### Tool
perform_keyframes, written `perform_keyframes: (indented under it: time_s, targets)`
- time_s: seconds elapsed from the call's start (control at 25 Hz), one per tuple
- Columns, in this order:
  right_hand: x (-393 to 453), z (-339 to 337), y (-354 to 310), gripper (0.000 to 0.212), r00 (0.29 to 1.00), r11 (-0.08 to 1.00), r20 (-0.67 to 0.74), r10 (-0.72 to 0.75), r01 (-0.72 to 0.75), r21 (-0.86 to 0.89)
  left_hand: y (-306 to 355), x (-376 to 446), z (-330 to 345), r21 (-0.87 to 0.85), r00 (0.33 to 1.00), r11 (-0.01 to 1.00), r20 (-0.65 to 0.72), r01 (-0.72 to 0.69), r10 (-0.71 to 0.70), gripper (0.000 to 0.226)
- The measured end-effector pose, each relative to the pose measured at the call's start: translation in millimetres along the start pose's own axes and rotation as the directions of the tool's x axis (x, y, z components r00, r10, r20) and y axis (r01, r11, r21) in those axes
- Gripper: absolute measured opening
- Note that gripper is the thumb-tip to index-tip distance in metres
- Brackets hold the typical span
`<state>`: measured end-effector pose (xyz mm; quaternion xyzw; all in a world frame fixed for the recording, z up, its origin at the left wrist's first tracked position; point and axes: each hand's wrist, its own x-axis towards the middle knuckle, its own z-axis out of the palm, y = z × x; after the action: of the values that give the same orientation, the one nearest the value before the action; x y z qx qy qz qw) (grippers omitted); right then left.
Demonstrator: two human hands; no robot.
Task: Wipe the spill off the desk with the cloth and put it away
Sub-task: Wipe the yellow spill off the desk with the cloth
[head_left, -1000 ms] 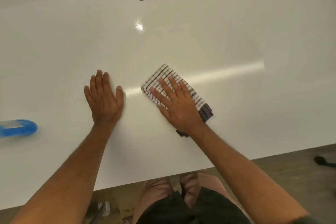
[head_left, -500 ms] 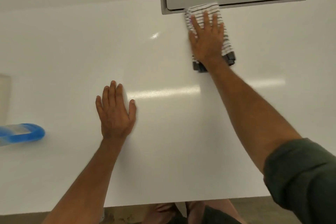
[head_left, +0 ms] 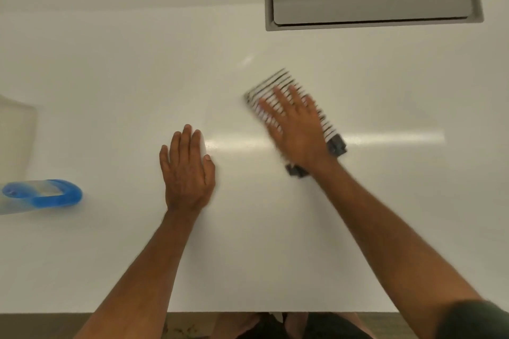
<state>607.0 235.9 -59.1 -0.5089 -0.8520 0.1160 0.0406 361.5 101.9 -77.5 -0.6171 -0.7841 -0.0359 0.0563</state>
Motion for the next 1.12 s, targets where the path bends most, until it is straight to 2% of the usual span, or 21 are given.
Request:
perform_keyframes:
  time_s: [0.08, 0.16, 0.28, 0.36, 0.48, 0.52, 0.6, 0.68, 0.72, 0.8, 0.92, 1.0, 1.12]
  targets:
    - [54.6, -10.7, 3.2, 0.055, 0.984, 0.985, -0.049, 0.174, -0.172, 0.025, 1.4, 1.0, -1.1, -0.012, 1.0, 1.0, 0.01, 0.008, -0.007, 0.058]
    - [94.0, -8.4, -25.8, 0.058, 0.978, 0.978, -0.045, 0.206, -0.204, 0.032, 2.9, 4.2, -3.1, -0.035, 0.999, 0.999, 0.038, 0.004, -0.003, 0.058]
    - [100.7, 4.6, -91.0, 0.058, 0.999, 0.999, 0.011, 0.045, -0.045, 0.007, 2.3, 2.9, -9.6, -0.088, 0.999, 0.996, 0.048, 0.016, -0.012, 0.058]
    - [69.0, 12.7, -115.1, 0.056, 0.996, 0.997, 0.045, -0.082, 0.082, 0.006, 0.7, 3.9, -12.9, -0.203, 0.997, 0.977, 0.026, 0.071, -0.067, 0.055]
    - [-0.8, 22.9, -93.5, 0.053, 0.984, 0.985, 0.048, -0.174, 0.174, -0.004, -7.7, 3.0, -15.0, -0.278, 0.994, 0.954, 0.04, 0.109, -0.102, 0.055]
    - [-10.4, 20.4, -73.9, 0.053, 0.988, 0.988, 0.027, -0.151, 0.152, -0.023, -15.3, 2.5, -14.6, -0.251, 0.994, 0.962, 0.07, 0.104, -0.09, 0.056]
    - [-2.7, 8.1, -42.1, 0.053, 1.0, 0.999, -0.016, 0.014, -0.015, -0.037, -35.5, -3.5, -11.6, -0.177, 0.99, 0.981, 0.132, 0.074, -0.051, 0.058]
    - [25.8, 1.8, -49.7, 0.055, 0.976, 0.977, -0.06, 0.211, -0.212, -0.007, -57.2, -11.0, -8.4, -0.103, 0.989, 0.994, 0.145, 0.024, -0.009, 0.059]
    - [37.6, 4.7, -68.2, 0.056, 0.967, 0.969, -0.069, 0.247, -0.248, 0.0, -64.3, -13.6, -7.2, -0.09, 0.989, 0.996, 0.145, 0.01, 0.004, 0.059]
    - [41.4, 18.6, -114.2, 0.056, 0.981, 0.982, -0.054, 0.189, -0.188, 0.01, -66.7, -17.6, -6.6, -0.106, 0.99, 0.994, 0.141, 0.012, 0.003, 0.059]
    - [-3.5, 42.8, -170.6, 0.055, 0.999, 1.0, -0.031, 0.012, -0.012, 0.008, -68.4, -22.7, -7.4, -0.125, 0.989, 0.992, 0.148, 0.027, -0.008, 0.06]
    - [-48.3, 50.2, -177.3, 0.054, 0.998, 0.998, 0.003, -0.057, 0.057, 0.005, -75.2, -27.5, -8.6, -0.122, 0.988, 0.992, 0.156, 0.013, 0.006, 0.061]
    - [-98.3, 49.5, -143.2, 0.054, 0.998, 0.997, 0.004, -0.069, 0.069, -0.027, -76.6, -30.1, -9.3, -0.119, 0.988, 0.993, 0.152, 0.008, 0.01, 0.062]
